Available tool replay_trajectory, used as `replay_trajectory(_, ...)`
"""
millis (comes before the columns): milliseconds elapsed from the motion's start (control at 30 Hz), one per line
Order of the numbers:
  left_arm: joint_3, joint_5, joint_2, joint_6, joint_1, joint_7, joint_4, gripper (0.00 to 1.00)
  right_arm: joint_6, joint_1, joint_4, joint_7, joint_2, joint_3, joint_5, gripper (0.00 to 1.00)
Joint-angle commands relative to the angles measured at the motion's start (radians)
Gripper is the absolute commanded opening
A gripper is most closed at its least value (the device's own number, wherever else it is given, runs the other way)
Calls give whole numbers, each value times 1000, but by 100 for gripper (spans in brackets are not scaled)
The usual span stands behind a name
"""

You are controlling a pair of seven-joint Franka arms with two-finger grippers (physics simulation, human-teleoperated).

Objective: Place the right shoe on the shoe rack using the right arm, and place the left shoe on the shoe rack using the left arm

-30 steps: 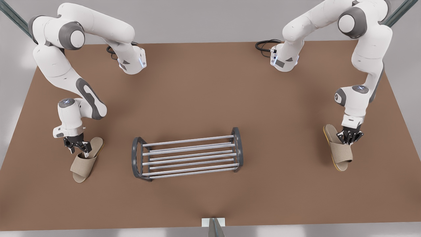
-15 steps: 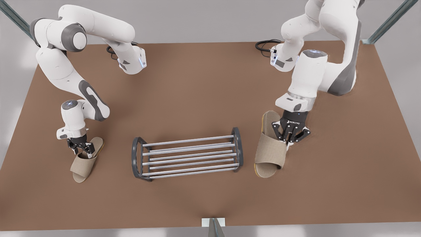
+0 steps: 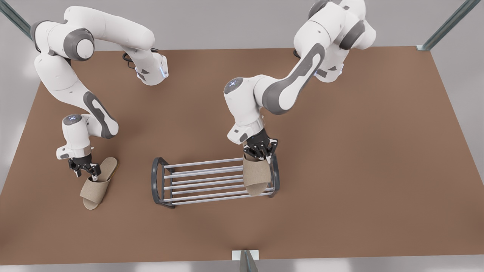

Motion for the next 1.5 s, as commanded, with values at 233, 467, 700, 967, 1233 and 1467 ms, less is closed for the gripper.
replay_trajectory(233,67,4,113,-68,-106,-567,53,21,-1,12,1,7,0,52,120,100)
replay_trajectory(467,90,13,179,-8,-118,-599,81,21,-1,12,41,7,23,53,119,100)
replay_trajectory(700,149,12,211,16,-150,-536,118,100,-1,8,41,9,24,53,119,58)
replay_trajectory(967,87,-134,59,-212,-192,-365,116,100,-2,-4,38,7,-5,53,114,32)
replay_trajectory(1233,92,-586,-311,-670,371,720,101,100,-13,-4,-24,76,-115,98,116,21)
replay_trajectory(1467,-39,-752,-588,-34,747,932,-516,100,-1135,11,324,375,-499,410,122,21)
